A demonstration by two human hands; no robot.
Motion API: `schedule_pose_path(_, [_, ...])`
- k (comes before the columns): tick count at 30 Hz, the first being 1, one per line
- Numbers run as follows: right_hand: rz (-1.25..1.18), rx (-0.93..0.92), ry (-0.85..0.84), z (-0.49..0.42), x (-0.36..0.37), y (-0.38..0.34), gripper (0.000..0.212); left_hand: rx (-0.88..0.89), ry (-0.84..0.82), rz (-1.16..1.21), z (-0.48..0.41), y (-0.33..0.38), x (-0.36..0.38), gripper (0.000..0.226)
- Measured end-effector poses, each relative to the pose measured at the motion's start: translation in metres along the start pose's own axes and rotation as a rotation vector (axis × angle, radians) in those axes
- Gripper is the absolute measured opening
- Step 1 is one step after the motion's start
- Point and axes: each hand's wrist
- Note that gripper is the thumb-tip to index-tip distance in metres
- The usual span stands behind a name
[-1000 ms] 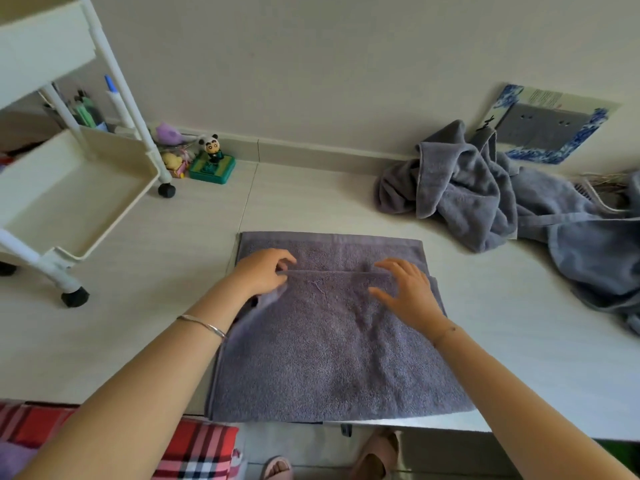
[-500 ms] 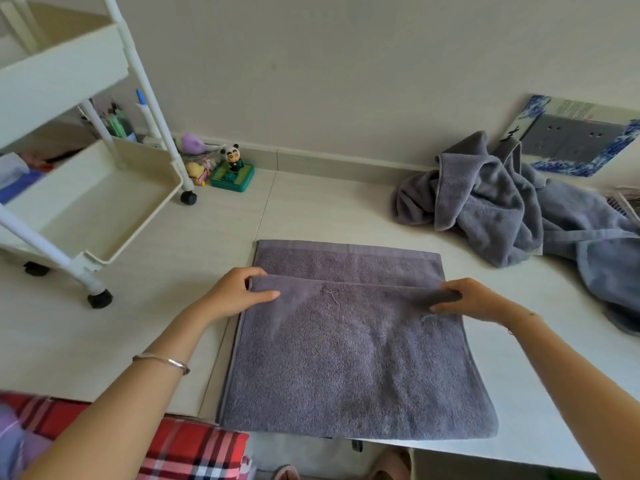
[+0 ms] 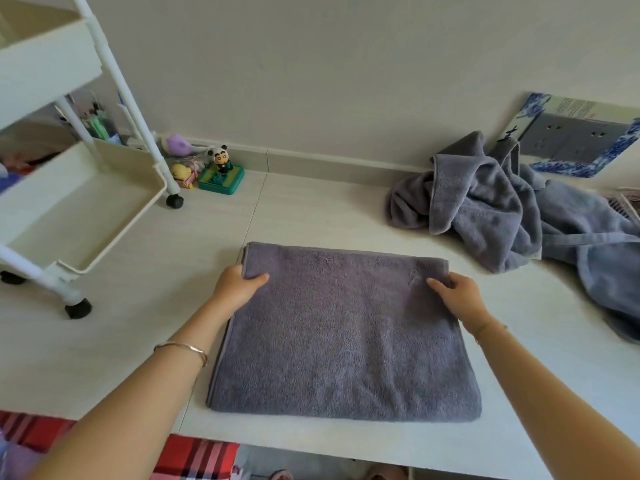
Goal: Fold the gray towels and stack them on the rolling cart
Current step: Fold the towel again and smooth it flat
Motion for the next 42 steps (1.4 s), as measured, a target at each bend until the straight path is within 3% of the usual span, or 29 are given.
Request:
schedule_pose_path(7, [-0.043,-0.104,0.15,-0.006,-0.001,-0.014,0.015,0.079,0.016,0.134,-0.001,0.001,0.0,0.018])
schedule_pose_path(13, [0.232,-0.1,0.151,-0.017,0.014,-0.016,0.033,0.103,0.09,0.072,-0.011,-0.008,0.005,0.017])
schedule_pose_path(19, [0.286,-0.1,0.211,-0.019,0.018,-0.023,0.028,0.173,0.117,-0.023,-0.013,-0.007,0.01,0.019])
schedule_pose_path(22, [0.163,-0.068,0.192,-0.022,0.016,-0.025,0.025,0.137,0.085,0.028,-0.013,-0.003,0.01,0.019])
schedule_pose_path(25, [0.076,-0.033,0.062,-0.02,0.007,-0.024,0.032,0.028,-0.035,0.07,-0.008,0.009,0.006,0.022])
schedule_pose_path(28, [-0.105,-0.134,-0.036,-0.01,-0.005,-0.027,0.013,0.0,-0.183,0.152,-0.001,0.024,0.003,0.015])
schedule_pose_path(29, [-0.173,-0.175,-0.02,-0.007,-0.01,-0.03,0.007,0.011,-0.216,0.199,0.001,0.031,0.001,0.014])
schedule_pose_path(32, [-0.293,-0.209,0.095,-0.012,-0.017,-0.037,0.016,0.03,-0.193,0.285,-0.004,0.041,-0.001,0.013])
schedule_pose_path(38, [0.009,-0.089,0.124,-0.041,0.02,-0.026,0.025,-0.071,0.048,0.17,-0.021,0.007,0.013,0.038])
schedule_pose_path(42, [0.147,-0.161,0.174,-0.045,0.022,-0.029,0.019,-0.005,0.057,0.132,-0.023,0.005,0.014,0.032])
Point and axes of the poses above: each hand's wrist, its own z-axis away from the middle knuckle, its own x-axis out of the palm, y = z × x, and after that the axes turned 12 degrees about z, right-handed
